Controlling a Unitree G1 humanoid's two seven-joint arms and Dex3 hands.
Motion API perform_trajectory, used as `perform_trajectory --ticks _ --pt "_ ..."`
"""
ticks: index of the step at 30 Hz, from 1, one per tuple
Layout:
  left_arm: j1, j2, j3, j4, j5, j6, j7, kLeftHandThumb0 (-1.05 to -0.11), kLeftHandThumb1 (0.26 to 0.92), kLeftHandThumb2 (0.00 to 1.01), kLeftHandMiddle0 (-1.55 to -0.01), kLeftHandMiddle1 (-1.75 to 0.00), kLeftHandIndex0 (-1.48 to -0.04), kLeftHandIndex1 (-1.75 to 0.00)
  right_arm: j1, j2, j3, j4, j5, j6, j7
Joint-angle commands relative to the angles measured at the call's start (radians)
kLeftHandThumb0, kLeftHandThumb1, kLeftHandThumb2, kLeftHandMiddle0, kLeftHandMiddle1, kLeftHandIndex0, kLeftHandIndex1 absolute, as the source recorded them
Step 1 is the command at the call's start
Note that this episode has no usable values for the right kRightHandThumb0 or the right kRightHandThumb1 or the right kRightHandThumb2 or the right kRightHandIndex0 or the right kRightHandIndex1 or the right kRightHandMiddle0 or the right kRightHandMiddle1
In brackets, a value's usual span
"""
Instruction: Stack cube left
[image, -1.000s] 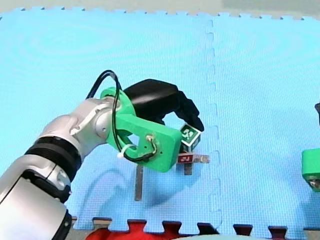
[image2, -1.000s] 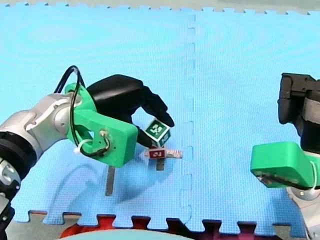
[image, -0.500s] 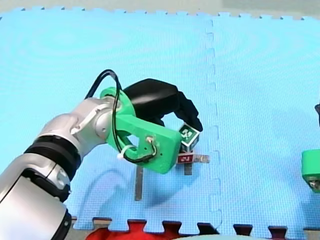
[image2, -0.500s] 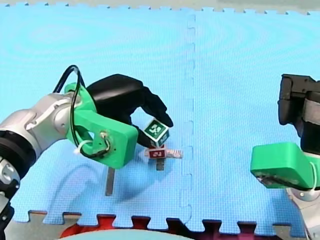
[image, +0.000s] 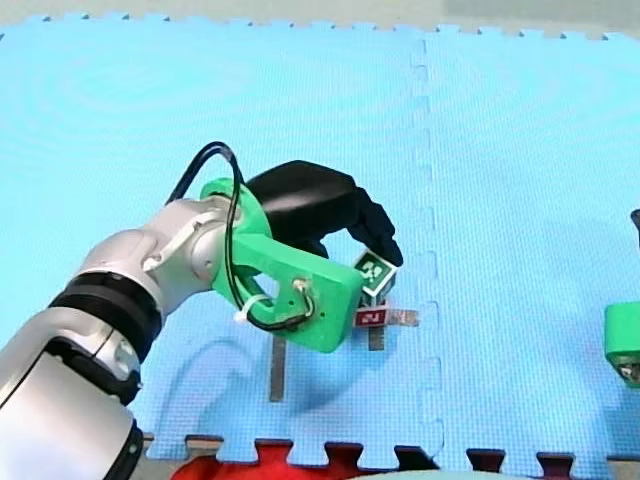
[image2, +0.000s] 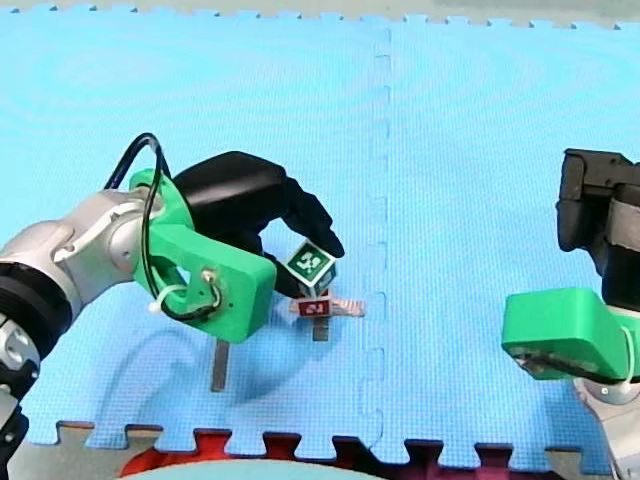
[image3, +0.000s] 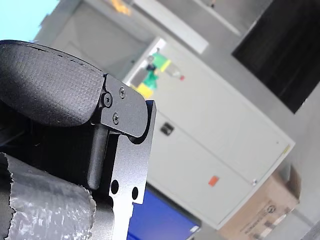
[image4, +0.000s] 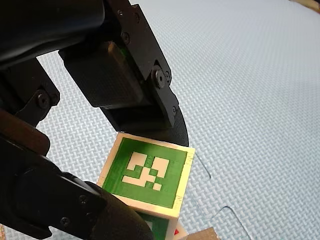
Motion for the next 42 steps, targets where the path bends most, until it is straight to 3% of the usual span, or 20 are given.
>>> perform_trajectory --ticks 1,17,42 --pt "-0.001 0.002 -0.004 0.004 0.004 0.005 0.000 -0.461 0.824 0.00 -1.04 -1.75 -1.30 0.00 0.002 -0.002 -0.004 -0.002 0.003 0.002 0.001" --pt "-0.002 -0.001 -0.013 0.019 0.007 0.016 0.006 -0.458 0.832 0.00 -1.03 -1.75 -1.30 0.00 0.001 -0.002 -0.008 -0.004 0.007 0.004 0.009" --pt "-0.005 -0.001 -0.017 0.029 0.004 0.020 0.004 -0.452 0.842 0.00 -1.02 -1.75 -1.30 0.00 0.004 0.001 -0.006 -0.009 -0.003 0.009 0.003"
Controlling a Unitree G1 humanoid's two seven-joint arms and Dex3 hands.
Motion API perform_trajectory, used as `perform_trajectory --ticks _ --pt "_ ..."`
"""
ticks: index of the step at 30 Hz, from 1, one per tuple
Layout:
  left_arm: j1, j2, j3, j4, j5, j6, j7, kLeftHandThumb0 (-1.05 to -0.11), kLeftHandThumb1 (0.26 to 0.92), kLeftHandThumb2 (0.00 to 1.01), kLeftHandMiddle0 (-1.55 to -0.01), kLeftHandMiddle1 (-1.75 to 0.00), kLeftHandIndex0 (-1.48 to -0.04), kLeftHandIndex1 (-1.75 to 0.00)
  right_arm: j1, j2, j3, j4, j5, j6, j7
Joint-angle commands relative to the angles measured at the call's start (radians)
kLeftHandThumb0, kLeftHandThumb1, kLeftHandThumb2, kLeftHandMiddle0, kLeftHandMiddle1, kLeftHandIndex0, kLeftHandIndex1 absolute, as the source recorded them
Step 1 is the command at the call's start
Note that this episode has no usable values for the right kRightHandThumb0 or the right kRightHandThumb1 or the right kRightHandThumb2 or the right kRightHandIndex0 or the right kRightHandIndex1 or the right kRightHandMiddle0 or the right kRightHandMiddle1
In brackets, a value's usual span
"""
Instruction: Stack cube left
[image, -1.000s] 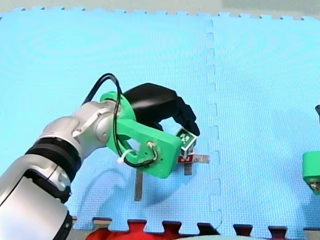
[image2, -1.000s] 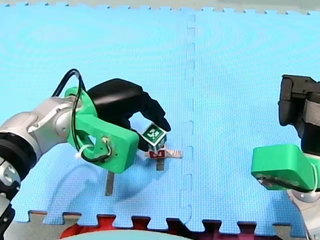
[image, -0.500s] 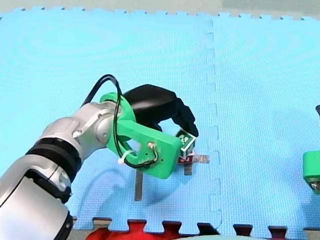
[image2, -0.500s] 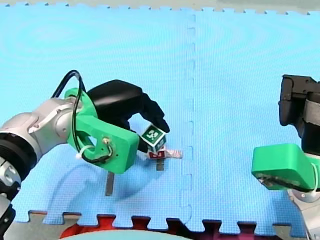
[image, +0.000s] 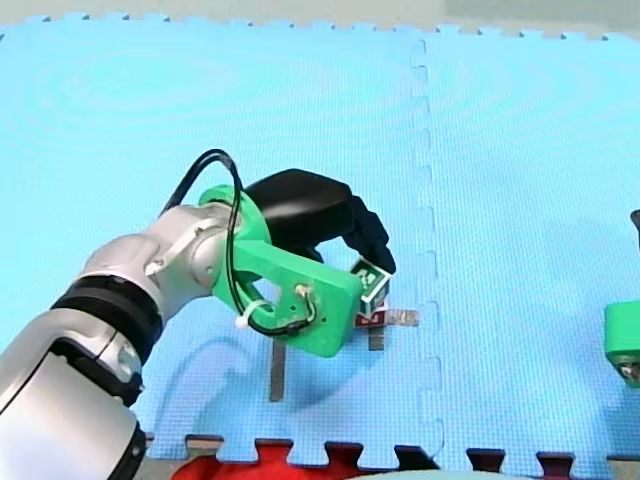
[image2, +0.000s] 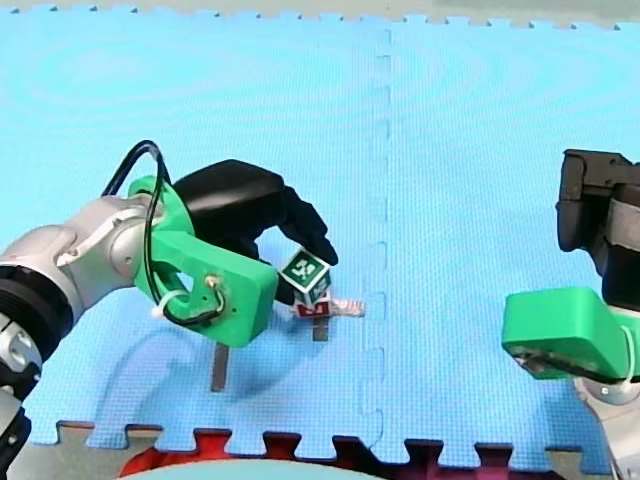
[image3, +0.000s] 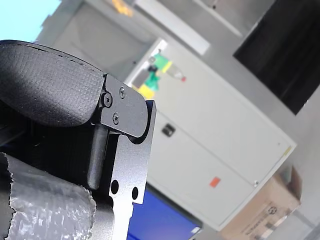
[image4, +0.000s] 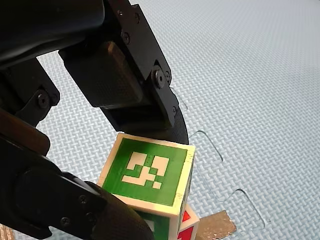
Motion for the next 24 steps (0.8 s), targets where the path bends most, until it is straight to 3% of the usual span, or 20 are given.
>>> perform_trajectory --ticks 1,9,12,13,16,18,24 --pt "-0.003 0.002 -0.001 0.005 0.002 0.004 -0.002 -0.452 0.842 0.00 -1.02 -1.75 -1.30 0.00 0.000 -0.002 -0.002 0.001 -0.001 0.000 -0.006" --pt "-0.002 0.001 -0.006 0.008 0.009 0.007 0.016 -0.451 0.845 0.00 -1.02 -1.75 -1.30 0.00 -0.001 -0.001 0.001 0.006 -0.001 -0.003 -0.011" --pt "-0.004 -0.004 -0.005 0.013 0.005 0.016 0.014 -0.594 0.785 0.00 -0.86 -1.74 -0.89 0.00 -0.004 -0.002 0.002 0.012 -0.003 -0.005 -0.014" --pt "-0.003 -0.006 -0.002 0.014 0.002 0.022 0.011 -0.743 0.767 0.00 -0.82 -1.74 -0.63 0.00 -0.005 -0.002 0.003 0.014 -0.004 -0.006 -0.016" --pt "-0.001 -0.009 0.005 0.016 -0.009 0.025 0.001 -1.005 0.833 0.03 -0.77 -1.75 -0.28 0.00 -0.008 -0.002 0.004 0.020 -0.006 -0.007 -0.020" --pt "0.000 -0.008 0.013 0.018 -0.021 0.013 -0.019 -1.037 0.860 0.04 -0.76 -1.75 -0.21 0.00 -0.009 -0.002 0.005 0.022 -0.007 -0.008 -0.022" --pt "-0.003 -0.002 0.038 0.010 -0.058 -0.006 -0.087 -1.048 0.876 0.03 -0.76 -1.75 -0.19 -0.01 -0.011 -0.001 0.005 0.022 -0.005 -0.009 -0.022"
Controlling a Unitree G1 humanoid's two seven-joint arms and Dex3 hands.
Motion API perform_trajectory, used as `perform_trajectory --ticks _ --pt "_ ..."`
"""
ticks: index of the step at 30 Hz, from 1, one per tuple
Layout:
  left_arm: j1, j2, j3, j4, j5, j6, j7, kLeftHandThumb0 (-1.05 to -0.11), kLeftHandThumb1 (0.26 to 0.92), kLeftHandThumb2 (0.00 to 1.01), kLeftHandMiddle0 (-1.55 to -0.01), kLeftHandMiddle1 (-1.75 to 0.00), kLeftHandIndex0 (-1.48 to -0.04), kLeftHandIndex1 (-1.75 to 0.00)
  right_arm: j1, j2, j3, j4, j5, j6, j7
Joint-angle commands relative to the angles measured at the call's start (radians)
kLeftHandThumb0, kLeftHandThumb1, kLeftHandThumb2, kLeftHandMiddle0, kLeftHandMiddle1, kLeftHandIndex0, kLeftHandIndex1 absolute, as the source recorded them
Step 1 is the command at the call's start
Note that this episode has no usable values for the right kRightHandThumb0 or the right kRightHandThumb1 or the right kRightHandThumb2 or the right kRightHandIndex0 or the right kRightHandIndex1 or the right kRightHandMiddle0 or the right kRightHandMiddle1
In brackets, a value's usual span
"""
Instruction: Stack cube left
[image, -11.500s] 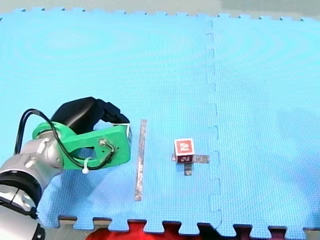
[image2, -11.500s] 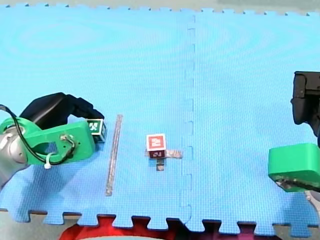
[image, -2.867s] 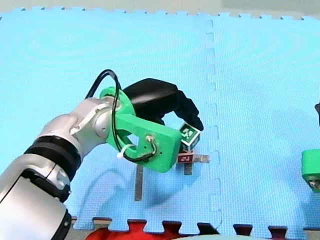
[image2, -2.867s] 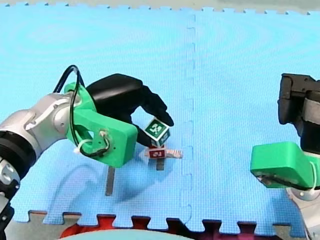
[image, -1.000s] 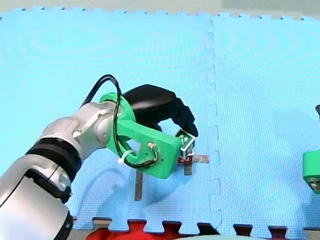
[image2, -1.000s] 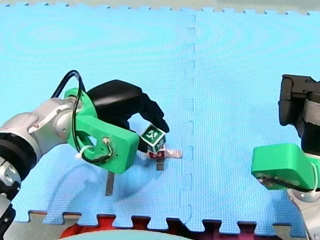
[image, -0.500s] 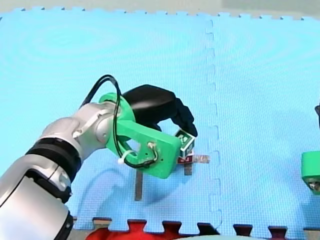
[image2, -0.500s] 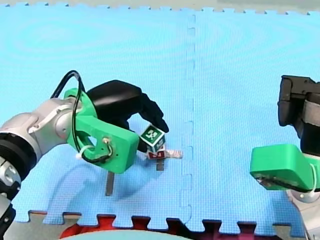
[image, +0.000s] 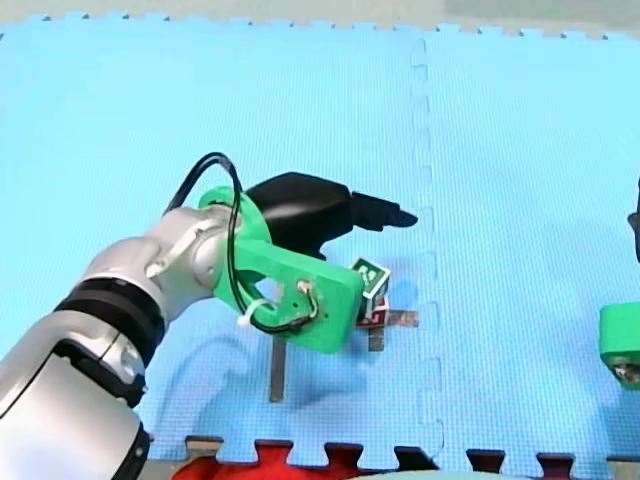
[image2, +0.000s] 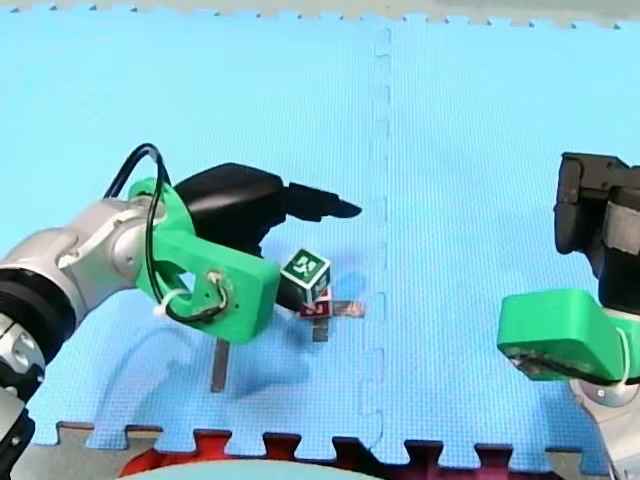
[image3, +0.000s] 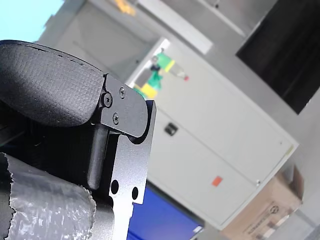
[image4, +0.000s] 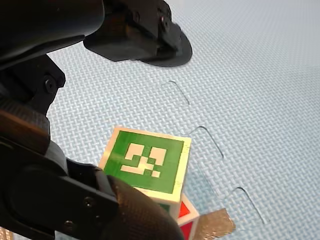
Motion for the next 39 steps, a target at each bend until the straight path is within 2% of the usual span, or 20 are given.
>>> perform_trajectory --ticks 1,17,22,23,27,29,32,35,39 --pt "-0.003 0.004 0.009 -0.005 -0.009 -0.002 -0.011 -1.048 0.876 0.03 -0.76 -1.75 -0.19 -0.01 -0.004 -0.002 -0.002 0.000 0.002 -0.004 -0.003" --pt "-0.003 0.007 0.015 -0.005 -0.010 -0.011 -0.016 -1.048 0.884 0.02 -0.80 -1.75 -0.20 -0.01 -0.008 0.006 0.000 0.001 0.012 -0.012 0.004" --pt "-0.011 0.019 0.022 -0.006 -0.016 -0.026 -0.026 -1.048 0.887 0.01 -0.81 -1.75 -0.21 -0.01 -0.013 0.008 0.001 0.015 0.009 -0.017 -0.003" --pt "-0.017 0.032 0.031 -0.016 -0.027 -0.036 -0.043 -1.048 0.892 0.02 -0.81 -1.75 -0.22 -0.01 -0.013 0.007 0.001 0.017 0.009 -0.017 -0.004" --pt "-0.042 0.121 0.099 -0.120 -0.115 -0.091 -0.161 -1.048 0.912 0.02 -0.82 -1.75 -0.23 -0.01 -0.012 0.003 -0.001 0.032 0.011 -0.028 -0.009" --pt "-0.057 0.159 0.112 -0.173 -0.126 -0.103 -0.189 -1.048 0.919 0.02 -0.82 -1.75 -0.24 -0.02 -0.011 0.004 -0.002 0.040 0.014 -0.033 -0.010" --pt "-0.064 0.202 0.134 -0.251 -0.158 -0.106 -0.251 -1.048 0.921 0.04 -0.77 -1.75 -0.24 -0.01 -0.010 0.008 -0.002 0.046 0.019 -0.037 -0.011" --pt "-0.063 0.214 0.163 -0.301 -0.224 -0.035 -0.356 -1.048 0.921 0.05 -0.68 -1.75 -0.24 -0.01 -0.012 0.007 -0.004 0.055 0.022 -0.041 -0.012" --pt "-0.066 0.224 0.199 -0.356 -0.281 0.142 -0.472 -1.048 0.921 0.08 -0.63 -1.71 -0.23 0.00 -0.016 0.004 -0.006 0.065 0.023 -0.044 -0.013"
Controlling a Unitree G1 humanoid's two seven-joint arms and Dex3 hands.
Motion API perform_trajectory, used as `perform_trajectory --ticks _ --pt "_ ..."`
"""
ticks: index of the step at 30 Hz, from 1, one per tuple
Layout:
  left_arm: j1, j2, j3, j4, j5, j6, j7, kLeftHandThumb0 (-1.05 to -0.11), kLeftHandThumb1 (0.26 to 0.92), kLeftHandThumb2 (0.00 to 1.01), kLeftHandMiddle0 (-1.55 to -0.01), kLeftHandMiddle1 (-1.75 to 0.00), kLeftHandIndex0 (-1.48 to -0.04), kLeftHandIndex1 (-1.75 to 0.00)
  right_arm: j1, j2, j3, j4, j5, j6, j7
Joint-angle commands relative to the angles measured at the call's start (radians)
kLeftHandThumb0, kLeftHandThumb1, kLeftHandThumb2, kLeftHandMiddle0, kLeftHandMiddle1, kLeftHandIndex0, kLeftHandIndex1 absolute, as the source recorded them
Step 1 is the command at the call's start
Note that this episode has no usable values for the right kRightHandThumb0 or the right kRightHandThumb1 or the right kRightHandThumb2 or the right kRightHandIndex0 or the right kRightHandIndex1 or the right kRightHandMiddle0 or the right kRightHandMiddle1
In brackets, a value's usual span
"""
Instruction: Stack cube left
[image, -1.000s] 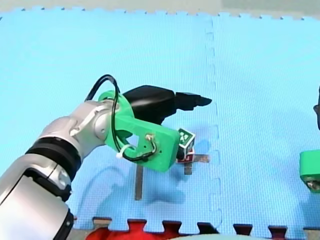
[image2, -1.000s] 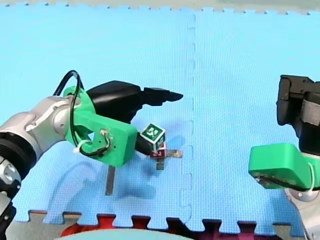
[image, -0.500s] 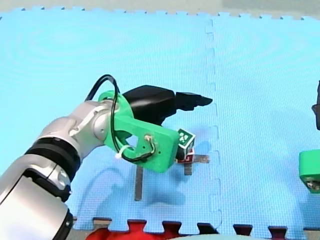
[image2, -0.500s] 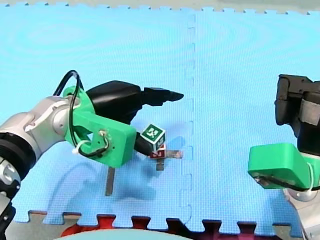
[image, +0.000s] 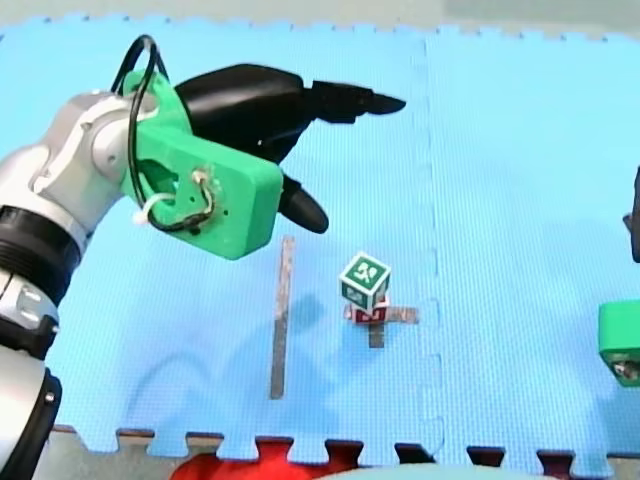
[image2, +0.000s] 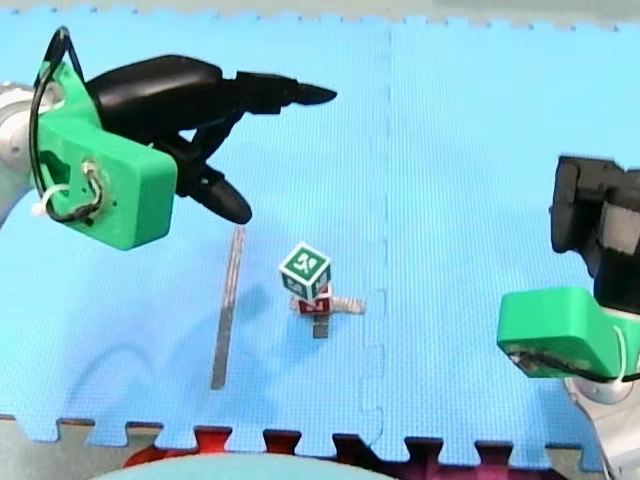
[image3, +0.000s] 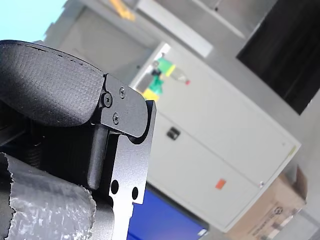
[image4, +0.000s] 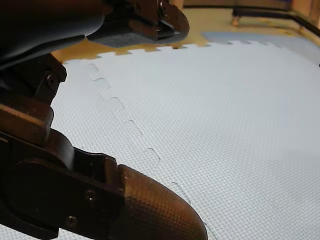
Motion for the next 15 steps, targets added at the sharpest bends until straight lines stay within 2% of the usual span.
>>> perform_trajectory --ticks 1,3,6,8,10,11,14,15 --pt "-0.011 0.026 0.043 -0.056 -0.051 0.114 -0.075 -1.048 0.921 0.10 -0.63 -1.70 -0.23 0.00 -0.006 -0.007 -0.008 0.014 0.008 -0.010 -0.007" --pt "0.000 0.041 0.048 -0.064 -0.036 0.098 -0.039 -1.048 0.921 0.20 -0.65 -1.65 -0.24 0.00 -0.007 -0.009 -0.008 0.019 0.006 -0.011 -0.010" --pt "0.029 0.063 0.063 -0.067 -0.036 0.074 -0.015 -1.048 0.921 0.24 -0.65 -1.72 -0.25 -0.01 -0.008 -0.011 -0.009 0.028 0.006 -0.017 -0.013" --pt "0.052 0.067 0.087 -0.029 -0.056 0.056 0.011 -1.048 0.921 0.25 -0.66 -1.74 -0.26 -0.01 -0.008 -0.014 -0.010 0.039 0.009 -0.024 -0.014" --pt "0.072 0.051 0.129 0.047 -0.096 0.017 0.052 -1.048 0.921 0.32 -0.69 -1.74 -0.28 -0.02 -0.010 -0.020 -0.011 0.059 0.011 -0.037 -0.016" --pt "0.082 0.029 0.165 0.097 -0.138 -0.011 0.067 -1.048 0.921 0.37 -0.73 -1.75 -0.33 -0.03 -0.011 -0.023 -0.012 0.072 0.013 -0.044 -0.018" --pt "0.138 -0.023 0.236 0.210 -0.176 -0.132 0.249 -1.048 0.921 0.52 -0.79 -1.75 -0.51 -0.09 -0.020 -0.033 -0.015 0.115 0.018 -0.068 -0.022" --pt "0.154 -0.038 0.252 0.228 -0.181 -0.150 0.307 -1.048 0.921 0.57 -0.80 -1.75 -0.63 -0.12 -0.025 -0.037 -0.017 0.132 0.021 -0.075 -0.022"
